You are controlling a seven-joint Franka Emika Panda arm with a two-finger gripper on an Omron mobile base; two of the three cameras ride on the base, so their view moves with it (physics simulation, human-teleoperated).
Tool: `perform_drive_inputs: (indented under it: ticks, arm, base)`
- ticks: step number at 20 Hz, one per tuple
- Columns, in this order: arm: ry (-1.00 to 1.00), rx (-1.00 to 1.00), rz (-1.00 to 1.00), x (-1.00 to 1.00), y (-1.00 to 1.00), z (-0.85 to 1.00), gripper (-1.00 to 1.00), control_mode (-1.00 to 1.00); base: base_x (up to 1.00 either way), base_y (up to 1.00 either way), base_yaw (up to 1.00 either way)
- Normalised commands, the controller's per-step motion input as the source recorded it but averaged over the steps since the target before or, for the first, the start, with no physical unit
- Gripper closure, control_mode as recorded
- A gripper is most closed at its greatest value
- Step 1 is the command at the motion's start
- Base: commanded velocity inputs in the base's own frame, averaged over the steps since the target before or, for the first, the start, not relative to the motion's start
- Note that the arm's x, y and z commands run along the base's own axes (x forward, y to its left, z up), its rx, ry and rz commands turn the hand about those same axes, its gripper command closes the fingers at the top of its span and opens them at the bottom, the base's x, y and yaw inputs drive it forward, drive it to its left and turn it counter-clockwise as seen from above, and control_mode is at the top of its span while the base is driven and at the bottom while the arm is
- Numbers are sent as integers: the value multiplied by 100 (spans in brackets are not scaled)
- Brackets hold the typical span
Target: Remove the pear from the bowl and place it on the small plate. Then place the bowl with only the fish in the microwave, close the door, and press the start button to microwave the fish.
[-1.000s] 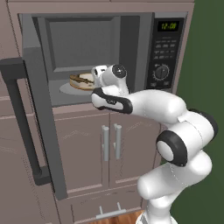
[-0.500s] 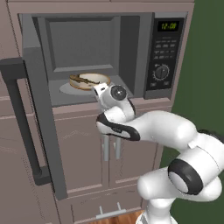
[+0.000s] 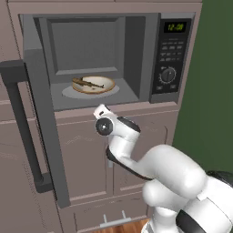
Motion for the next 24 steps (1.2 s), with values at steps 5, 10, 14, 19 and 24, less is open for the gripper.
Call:
perform_drive_inputs:
  ticks: [5,10,14,19,24]
  arm:
    - [-3,-38,-24,-45,-2,-1,-100,-100]
    - [-22,-37,-13,-54,0,-1,-100,-100]
    - [-23,-36,-2,-23,-11,-16,-100,-100]
    - [-21,-29,-4,-43,13,-7,-100,-100]
    - [-1,-10,-3,-53,79,-3,-100,-100]
  base:
    - [0,0,0]
    - [0,0,0]
    - [0,0,0]
    - [0,0,0]
    - [0,0,0]
